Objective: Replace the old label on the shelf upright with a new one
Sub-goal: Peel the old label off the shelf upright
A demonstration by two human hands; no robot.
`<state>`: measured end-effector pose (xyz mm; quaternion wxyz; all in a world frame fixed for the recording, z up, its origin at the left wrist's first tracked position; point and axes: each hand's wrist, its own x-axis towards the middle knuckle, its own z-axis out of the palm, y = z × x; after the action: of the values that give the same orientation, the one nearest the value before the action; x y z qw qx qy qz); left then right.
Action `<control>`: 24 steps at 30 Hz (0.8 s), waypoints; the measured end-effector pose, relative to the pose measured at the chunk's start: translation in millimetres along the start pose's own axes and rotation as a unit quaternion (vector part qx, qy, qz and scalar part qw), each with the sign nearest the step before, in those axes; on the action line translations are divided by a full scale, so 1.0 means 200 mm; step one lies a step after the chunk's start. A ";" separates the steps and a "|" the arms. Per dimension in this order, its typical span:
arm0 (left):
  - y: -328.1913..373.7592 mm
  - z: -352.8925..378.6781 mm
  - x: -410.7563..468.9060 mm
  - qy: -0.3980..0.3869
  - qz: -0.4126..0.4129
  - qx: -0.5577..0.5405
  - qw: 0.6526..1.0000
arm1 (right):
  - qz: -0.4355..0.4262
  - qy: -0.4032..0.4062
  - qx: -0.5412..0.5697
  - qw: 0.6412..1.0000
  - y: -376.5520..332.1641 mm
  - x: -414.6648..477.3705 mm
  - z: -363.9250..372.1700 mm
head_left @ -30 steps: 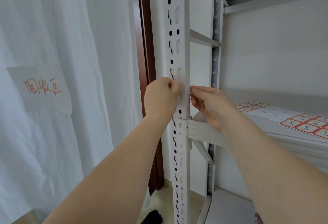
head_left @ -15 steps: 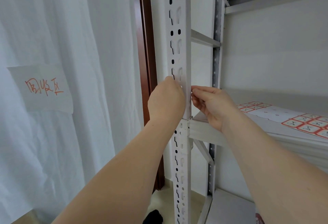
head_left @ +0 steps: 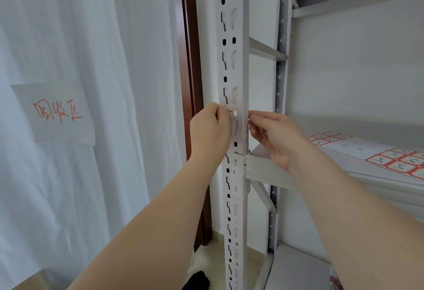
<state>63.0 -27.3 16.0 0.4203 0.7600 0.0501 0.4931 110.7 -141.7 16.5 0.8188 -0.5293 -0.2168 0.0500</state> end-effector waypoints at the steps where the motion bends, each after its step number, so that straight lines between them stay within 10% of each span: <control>1: -0.01 0.00 0.00 0.002 -0.012 -0.023 1.000 | 0.000 0.000 0.000 1.000 0.00 0.00 0.00; 24: 0.09 0.04 0.02 -0.012 0.061 0.226 0.972 | 0.004 -0.003 -0.001 1.000 0.00 -0.01 0.00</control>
<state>64.4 -42.1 29.6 0.2068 0.8427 0.1088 0.4850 109.8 -142.9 16.8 0.8174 -0.5308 -0.2173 0.0542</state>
